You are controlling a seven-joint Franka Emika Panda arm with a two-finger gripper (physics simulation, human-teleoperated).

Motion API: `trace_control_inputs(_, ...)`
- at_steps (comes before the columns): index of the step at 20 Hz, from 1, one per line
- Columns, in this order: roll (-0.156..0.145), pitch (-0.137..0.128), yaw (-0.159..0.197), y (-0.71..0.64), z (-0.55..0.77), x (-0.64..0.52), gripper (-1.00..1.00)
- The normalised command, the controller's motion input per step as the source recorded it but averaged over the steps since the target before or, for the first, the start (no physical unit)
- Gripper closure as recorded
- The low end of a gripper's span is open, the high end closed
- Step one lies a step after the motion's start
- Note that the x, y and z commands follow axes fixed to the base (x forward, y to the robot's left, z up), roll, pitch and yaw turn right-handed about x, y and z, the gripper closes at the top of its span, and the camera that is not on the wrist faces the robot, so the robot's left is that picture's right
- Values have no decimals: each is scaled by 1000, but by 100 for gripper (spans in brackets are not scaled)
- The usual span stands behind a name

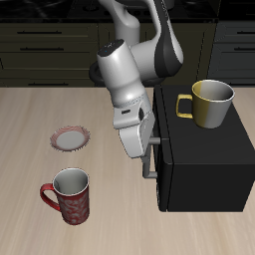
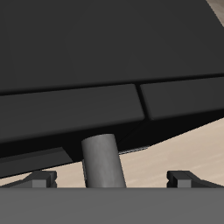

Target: Open the microwave and place the white and yellow mug in it

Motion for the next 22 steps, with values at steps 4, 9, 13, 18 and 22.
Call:
trace_control_inputs(4, 34, -43, -36, 210, -72, -34, -100)
trace_control_inputs(9, 61, -49, -16, 195, 47, -56, 100)
trace_control_inputs(13, 22, -43, -28, 89, 160, -52, 100)
trace_control_inputs(18, 26, -6, -12, 64, 39, -25, 100)
trace_control_inputs(22, 11, 1, -17, 44, -4, -13, 100)
